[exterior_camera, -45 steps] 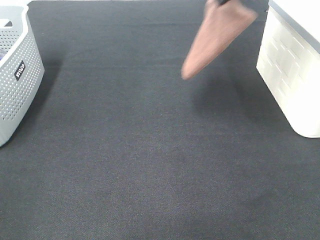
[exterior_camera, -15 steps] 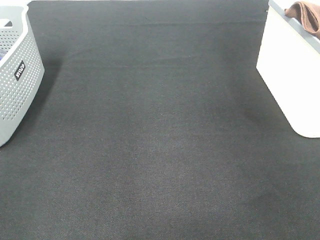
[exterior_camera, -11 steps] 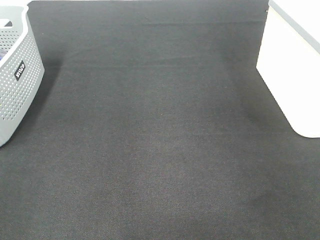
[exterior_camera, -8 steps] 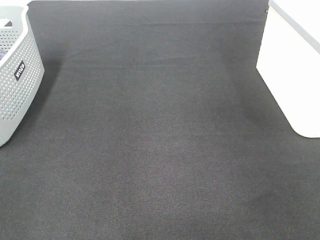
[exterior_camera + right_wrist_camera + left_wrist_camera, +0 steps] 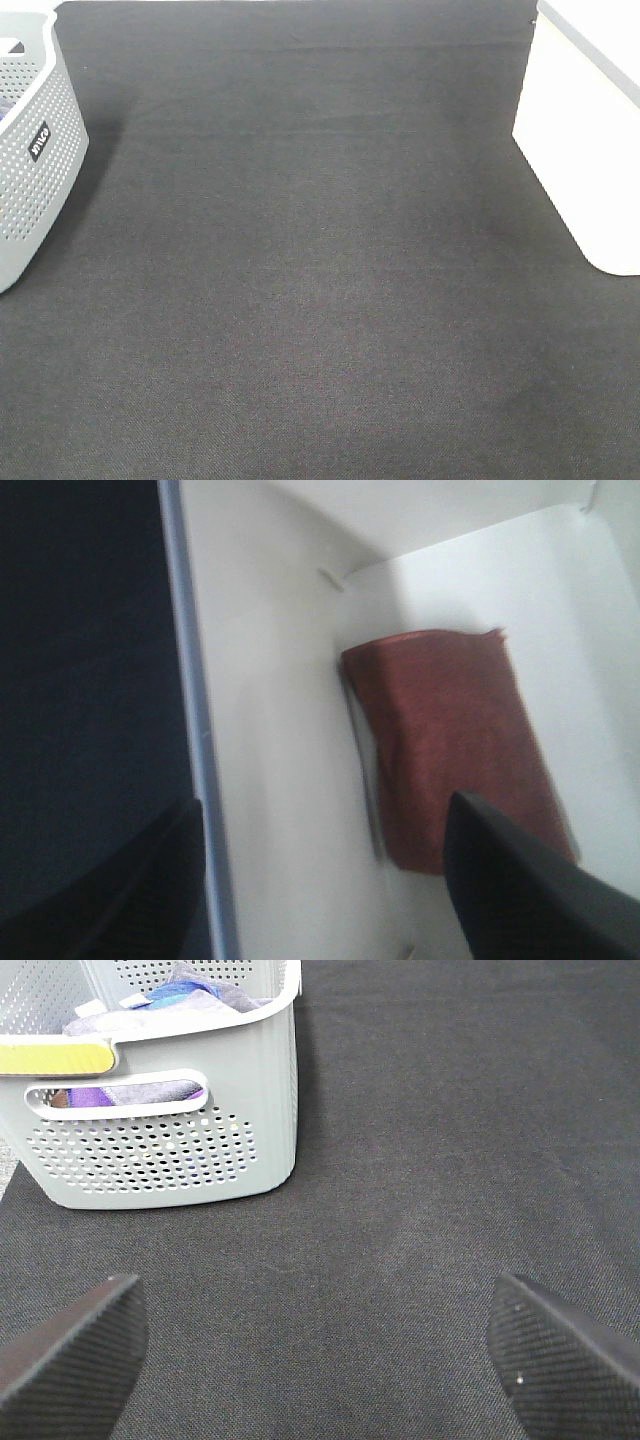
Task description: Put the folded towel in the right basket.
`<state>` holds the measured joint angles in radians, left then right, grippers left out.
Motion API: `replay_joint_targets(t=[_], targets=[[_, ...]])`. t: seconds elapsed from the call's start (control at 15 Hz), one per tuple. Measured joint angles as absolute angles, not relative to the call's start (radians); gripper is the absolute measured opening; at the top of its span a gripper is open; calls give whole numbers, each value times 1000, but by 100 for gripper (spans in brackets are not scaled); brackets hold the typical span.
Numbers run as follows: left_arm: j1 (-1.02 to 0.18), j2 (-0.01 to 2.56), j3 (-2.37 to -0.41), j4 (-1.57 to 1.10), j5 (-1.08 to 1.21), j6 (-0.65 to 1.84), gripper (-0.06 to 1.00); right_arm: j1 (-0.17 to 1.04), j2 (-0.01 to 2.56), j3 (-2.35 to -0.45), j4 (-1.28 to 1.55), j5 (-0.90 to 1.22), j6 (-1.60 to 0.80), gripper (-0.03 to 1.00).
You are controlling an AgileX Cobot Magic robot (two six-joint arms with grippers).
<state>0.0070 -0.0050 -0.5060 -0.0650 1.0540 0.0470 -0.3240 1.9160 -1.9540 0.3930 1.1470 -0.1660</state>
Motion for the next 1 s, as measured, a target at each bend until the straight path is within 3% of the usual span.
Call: replay_joint_targets(t=[0.27, 0.73, 1.0], targets=[[7, -5, -506, -65, 1054, 47, 87, -171, 1857, -1954, 317, 1208, -166, 65], [7, -5, -506, -65, 1054, 47, 87, -39, 1700, -1953, 201, 1213, -88, 65], [7, -5, -506, -65, 1054, 47, 87, -21, 1428, -1733, 182, 1212, -63, 65]])
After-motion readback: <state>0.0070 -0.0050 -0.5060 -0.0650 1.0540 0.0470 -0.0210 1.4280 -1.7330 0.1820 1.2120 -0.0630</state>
